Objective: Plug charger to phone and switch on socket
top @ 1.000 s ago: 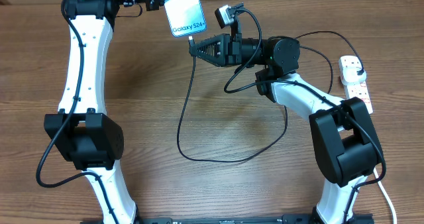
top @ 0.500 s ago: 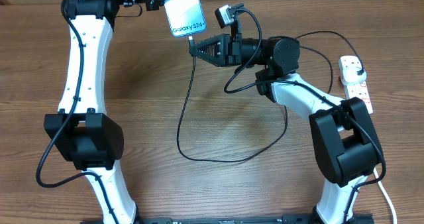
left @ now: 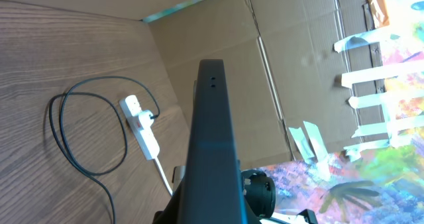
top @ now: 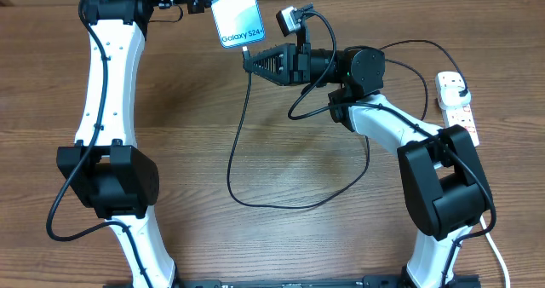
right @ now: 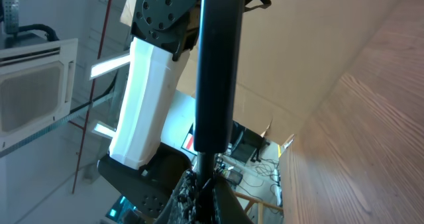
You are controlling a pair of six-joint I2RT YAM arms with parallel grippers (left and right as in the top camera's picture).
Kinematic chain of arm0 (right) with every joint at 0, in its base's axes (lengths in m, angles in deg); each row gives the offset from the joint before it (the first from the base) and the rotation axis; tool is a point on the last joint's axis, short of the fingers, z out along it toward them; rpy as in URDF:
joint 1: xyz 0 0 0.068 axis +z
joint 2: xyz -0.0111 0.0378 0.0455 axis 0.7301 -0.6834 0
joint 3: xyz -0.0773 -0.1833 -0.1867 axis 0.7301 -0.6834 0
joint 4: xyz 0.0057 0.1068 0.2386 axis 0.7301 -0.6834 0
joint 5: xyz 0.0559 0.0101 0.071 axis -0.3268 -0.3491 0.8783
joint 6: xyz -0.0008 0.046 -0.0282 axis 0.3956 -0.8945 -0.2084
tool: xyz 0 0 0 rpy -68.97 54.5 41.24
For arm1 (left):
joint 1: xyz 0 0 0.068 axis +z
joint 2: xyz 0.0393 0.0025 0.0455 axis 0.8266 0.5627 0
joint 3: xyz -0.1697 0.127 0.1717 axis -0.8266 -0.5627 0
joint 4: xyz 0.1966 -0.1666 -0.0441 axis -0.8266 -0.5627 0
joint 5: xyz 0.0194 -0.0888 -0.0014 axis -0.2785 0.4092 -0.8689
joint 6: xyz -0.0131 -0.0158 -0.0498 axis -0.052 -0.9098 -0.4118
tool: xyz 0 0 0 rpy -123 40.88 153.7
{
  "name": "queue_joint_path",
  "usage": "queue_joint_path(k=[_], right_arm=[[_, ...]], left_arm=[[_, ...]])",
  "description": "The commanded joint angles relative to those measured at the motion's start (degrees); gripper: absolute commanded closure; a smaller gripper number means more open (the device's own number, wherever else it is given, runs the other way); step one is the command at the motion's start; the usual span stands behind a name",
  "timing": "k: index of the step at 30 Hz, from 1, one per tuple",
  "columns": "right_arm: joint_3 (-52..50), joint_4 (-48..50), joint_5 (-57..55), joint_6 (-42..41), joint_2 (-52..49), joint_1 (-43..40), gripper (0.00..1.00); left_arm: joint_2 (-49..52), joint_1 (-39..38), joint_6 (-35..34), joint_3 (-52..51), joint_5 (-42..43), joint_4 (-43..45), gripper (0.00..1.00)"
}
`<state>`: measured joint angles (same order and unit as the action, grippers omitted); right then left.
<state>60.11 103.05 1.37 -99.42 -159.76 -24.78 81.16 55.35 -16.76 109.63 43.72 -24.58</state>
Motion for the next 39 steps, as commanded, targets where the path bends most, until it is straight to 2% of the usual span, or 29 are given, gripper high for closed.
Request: queue_joint_path(k=[1,39], right_arm=[[0.6,-0.3,-1.1,0.2,0.0,-0.6,0.96],[0.6,-1.5,-1.3,0.9,0.0,-0.6,0.96]], left_arm=[[-1.4,-0.6,1.2,0.9,2.1,0.2,0.96],[-1.4,0.2,2.4,0.9,0.6,0.2,0.96]])
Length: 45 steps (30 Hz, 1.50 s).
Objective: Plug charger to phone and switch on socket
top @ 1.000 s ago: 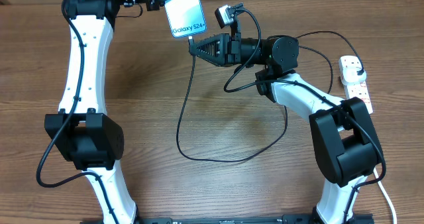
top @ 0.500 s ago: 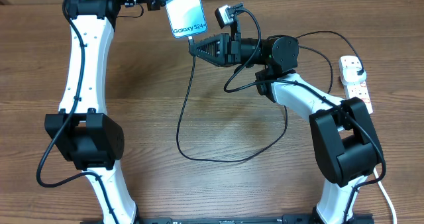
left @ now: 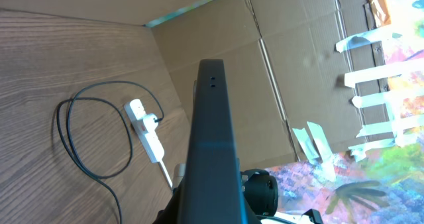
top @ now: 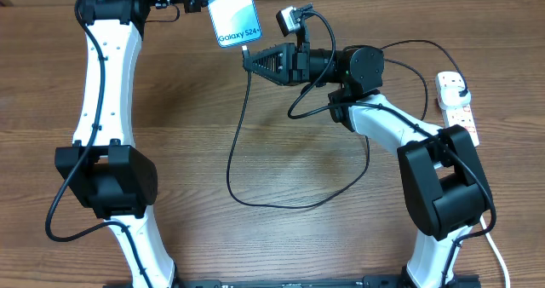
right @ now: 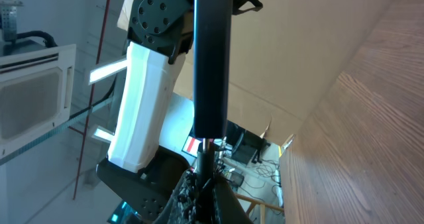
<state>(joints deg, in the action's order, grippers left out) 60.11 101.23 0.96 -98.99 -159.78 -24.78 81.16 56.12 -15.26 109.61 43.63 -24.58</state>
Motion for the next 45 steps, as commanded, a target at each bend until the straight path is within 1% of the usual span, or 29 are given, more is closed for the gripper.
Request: queue_joint_path(k=[1,16,22,25,29,35,37,45], right_arm=[[0.6,0.3,-0.9,0.5,0.0,-0.6,0.96],[0.6,0.3,-1.2,0.5,0.0,-0.6,0.96],[0.6,0.3,-1.7,0.5,0.0,-0.6,0.96],[0.6,0.3,-1.7,0.5,0.0,-0.6,0.96],[0.6,0.3,-1.7,0.5,0.0,-0.6,0.96],[0.6,0.3,-1.7,0.5,0.0,-0.6,0.96],[0.6,0.3,-1.6,0.5,0.0,-0.6,0.96],[0.6,0.3,-1.2,1.1,0.0,-0.6,0.96]], left_arm=[[-1.4,-0.6,1.0,0.9,0.7,0.2,0.96],[-1.4,-0.8,1.2,0.9,0.7,0.0,0.96],[-1.4,-0.8,4.8,0.9,0.2,-4.2,0.96],[-1.4,-0.8,5.2,0.9,0.0,-5.1,0.96],[-1.4,-0.8,3.6,0.9,0.0,-4.4,0.96],[-1.4,-0.8,-0.3,0.9,0.0,-0.2,0.96],[-1.4,-0.8,-0.7,0.9,0.0,0.9,0.96],[-1.4,-0.7,-2.2,0.9,-1.4,0.9,0.96]])
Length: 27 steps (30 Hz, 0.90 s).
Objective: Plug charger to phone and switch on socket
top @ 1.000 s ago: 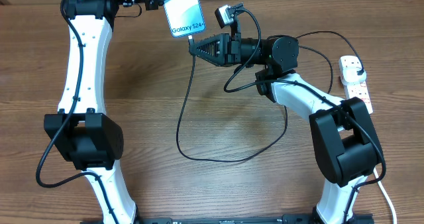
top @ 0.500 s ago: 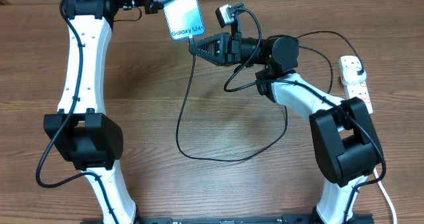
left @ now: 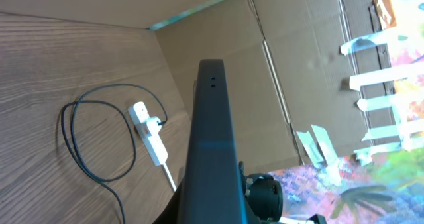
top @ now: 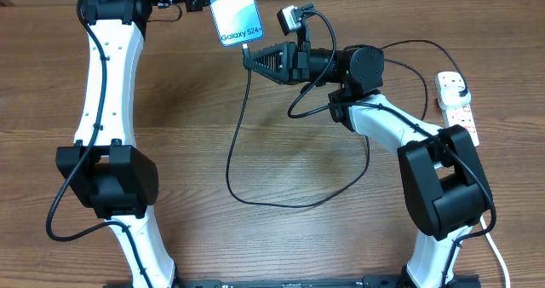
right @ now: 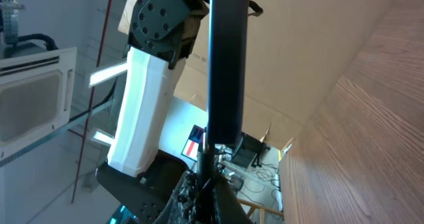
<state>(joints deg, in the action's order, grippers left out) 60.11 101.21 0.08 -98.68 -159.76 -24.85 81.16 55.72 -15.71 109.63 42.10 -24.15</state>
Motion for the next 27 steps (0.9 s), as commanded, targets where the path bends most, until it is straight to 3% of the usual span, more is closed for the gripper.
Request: queue_joint_path(k=[1,27], right_arm=[[0.6,0.3,-0.4,0.8,0.0,-0.5,0.96],[0.6,0.3,-0.6,0.8,0.0,-0.5,0.96]], left_arm=[[-1.4,-0.3,-1.7,0.9,0.2,0.5,0.96],[-1.4,-1.2,-2.5,0.9,0.3,0.0,0.96]])
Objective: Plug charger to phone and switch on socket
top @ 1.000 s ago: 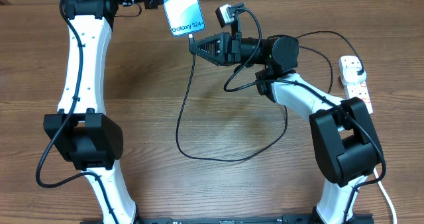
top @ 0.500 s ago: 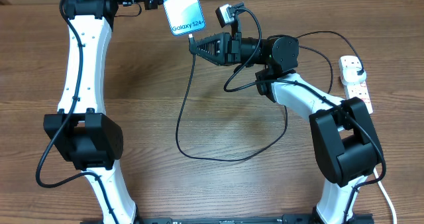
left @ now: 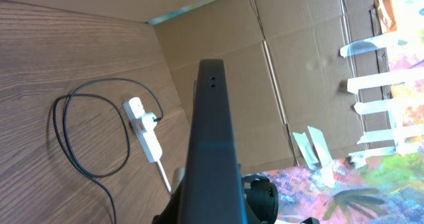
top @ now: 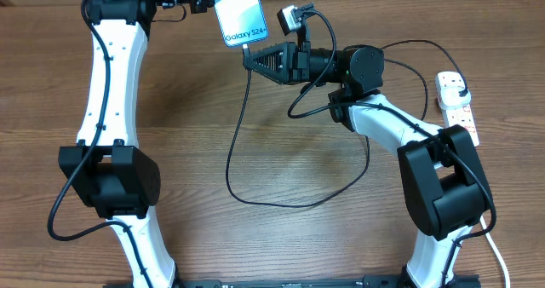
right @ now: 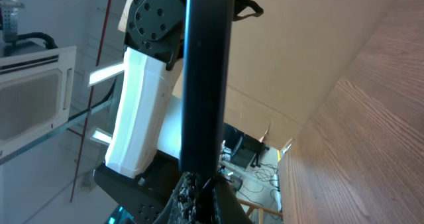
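The phone (top: 241,20), screen up and reading Galaxy S24+, is held off the table at the back with my left gripper shut on its upper end. My right gripper (top: 249,59) is shut on the charger plug right at the phone's lower edge. In the right wrist view the phone (right: 205,78) is a dark edge-on bar reaching down to the fingertips (right: 192,192); the plug itself is hidden. The black cable (top: 233,156) hangs down in a loop. The white socket strip (top: 456,100) lies at the right.
The left wrist view shows the phone's edge (left: 212,138), the socket strip (left: 144,136) with a plug in it and a cable loop (left: 59,134) on the wood table (top: 170,194). Cardboard walls stand behind the table.
The phone has shifted slightly right in the overhead view. In the right wrist view its lower end now meets the fingertips, where a short gap with the plug showed before.
The left gripper has held the phone aloft and the right gripper the plug below it throughout. The phone sat a little up and left 2.4 s ago, came back, and now its lower edge rests against the right fingertips.
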You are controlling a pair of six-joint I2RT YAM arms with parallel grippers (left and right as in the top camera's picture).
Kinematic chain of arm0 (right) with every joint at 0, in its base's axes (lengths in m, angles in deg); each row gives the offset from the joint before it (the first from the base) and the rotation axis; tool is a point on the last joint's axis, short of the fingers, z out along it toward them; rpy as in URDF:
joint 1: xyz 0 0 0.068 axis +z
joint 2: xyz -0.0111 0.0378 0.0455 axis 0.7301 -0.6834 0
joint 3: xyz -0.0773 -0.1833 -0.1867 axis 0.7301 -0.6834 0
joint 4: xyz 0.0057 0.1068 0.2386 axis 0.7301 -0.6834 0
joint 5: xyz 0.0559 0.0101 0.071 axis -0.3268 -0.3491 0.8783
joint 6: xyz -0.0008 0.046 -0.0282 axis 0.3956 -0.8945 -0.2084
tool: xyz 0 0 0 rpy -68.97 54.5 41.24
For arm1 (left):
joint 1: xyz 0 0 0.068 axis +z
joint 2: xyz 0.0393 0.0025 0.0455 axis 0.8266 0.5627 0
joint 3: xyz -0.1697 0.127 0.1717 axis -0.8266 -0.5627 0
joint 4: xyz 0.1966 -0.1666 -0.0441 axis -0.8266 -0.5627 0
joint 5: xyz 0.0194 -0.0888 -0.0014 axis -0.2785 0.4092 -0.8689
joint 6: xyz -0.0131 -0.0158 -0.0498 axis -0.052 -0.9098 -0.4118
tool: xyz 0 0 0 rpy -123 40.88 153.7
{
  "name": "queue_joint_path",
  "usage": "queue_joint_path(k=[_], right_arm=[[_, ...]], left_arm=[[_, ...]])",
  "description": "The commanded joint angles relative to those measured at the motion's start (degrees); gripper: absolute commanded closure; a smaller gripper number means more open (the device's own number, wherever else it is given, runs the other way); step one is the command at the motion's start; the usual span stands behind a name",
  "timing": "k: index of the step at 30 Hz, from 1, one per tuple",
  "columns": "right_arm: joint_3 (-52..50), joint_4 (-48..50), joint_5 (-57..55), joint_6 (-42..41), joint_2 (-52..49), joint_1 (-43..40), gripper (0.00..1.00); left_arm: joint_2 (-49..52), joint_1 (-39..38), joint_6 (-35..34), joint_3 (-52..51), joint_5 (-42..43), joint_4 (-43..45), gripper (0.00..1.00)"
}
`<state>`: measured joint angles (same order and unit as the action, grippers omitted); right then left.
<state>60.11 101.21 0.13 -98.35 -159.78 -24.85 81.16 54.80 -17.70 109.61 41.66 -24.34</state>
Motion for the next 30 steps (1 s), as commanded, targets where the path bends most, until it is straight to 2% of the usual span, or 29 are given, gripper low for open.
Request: queue_joint_path(k=[1,30], right_arm=[[0.6,0.3,-0.7,0.5,0.0,-0.5,0.96],[0.6,0.3,-1.4,0.4,0.0,-1.2,0.96]], left_arm=[[-1.4,-0.3,-0.5,0.9,0.7,0.2,0.96],[-1.4,-0.3,-0.3,0.9,1.3,0.2,0.96]])
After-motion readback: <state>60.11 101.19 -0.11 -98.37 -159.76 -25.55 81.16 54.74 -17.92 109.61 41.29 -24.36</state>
